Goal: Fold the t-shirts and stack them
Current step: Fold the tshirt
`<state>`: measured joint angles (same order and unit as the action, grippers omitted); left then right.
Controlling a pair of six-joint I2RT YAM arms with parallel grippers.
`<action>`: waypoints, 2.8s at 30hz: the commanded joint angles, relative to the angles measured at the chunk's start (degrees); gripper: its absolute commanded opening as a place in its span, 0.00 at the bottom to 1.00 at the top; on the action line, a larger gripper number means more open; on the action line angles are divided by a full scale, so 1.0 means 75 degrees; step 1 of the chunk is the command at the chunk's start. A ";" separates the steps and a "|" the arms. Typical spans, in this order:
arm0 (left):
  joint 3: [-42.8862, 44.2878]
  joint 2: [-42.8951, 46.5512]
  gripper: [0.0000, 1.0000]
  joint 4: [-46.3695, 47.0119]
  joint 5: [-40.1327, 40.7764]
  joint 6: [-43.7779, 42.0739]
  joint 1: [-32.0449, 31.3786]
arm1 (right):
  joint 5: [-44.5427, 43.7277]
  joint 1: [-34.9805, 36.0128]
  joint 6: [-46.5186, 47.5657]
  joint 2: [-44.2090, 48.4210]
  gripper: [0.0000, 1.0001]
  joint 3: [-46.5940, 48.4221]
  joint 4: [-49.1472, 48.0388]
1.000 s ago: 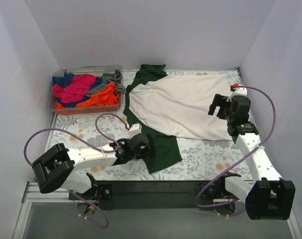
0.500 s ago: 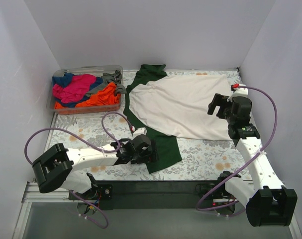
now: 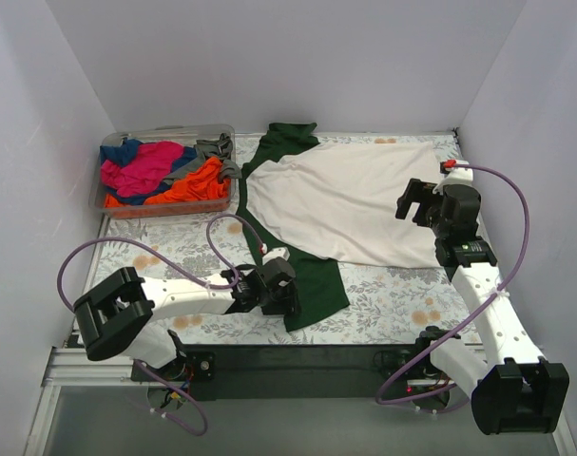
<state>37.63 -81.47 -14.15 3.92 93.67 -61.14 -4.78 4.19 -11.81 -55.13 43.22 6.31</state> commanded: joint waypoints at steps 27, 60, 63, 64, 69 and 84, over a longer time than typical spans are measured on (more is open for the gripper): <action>0.0033 0.2414 0.00 0.1019 -0.0100 -0.1202 0.0499 | -0.0687 -0.0089 0.0087 -0.0055 0.86 -0.0091 -0.0067; 0.0550 0.0691 0.00 0.3059 -0.2703 -0.2786 0.3067 | 0.0836 -0.4238 -0.0967 -0.2690 0.81 -0.1461 -0.0687; 0.0573 0.0714 0.00 0.2942 -0.2656 -0.2809 0.3067 | 0.0836 -0.4273 -0.1026 -0.2902 0.80 -0.1625 -0.0770; 0.0573 0.0714 0.00 0.2930 -0.2644 -0.2809 0.3067 | 0.0848 -0.4285 -0.1038 -0.2914 0.77 -0.1649 -0.1014; 0.0550 0.0749 0.00 0.2918 -0.2633 -0.2821 0.3067 | 0.0310 -0.4285 -0.1073 -0.2693 0.73 -0.1767 -0.1087; 0.0538 0.0761 0.00 0.2895 -0.2574 -0.2856 0.3067 | -0.0149 -0.4413 -0.1132 -0.2926 0.39 -0.1907 -0.1426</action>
<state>41.71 -77.80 7.73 -15.88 73.25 -38.11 -4.99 -28.34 -19.73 -75.85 29.65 -2.07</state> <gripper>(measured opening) 0.017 0.407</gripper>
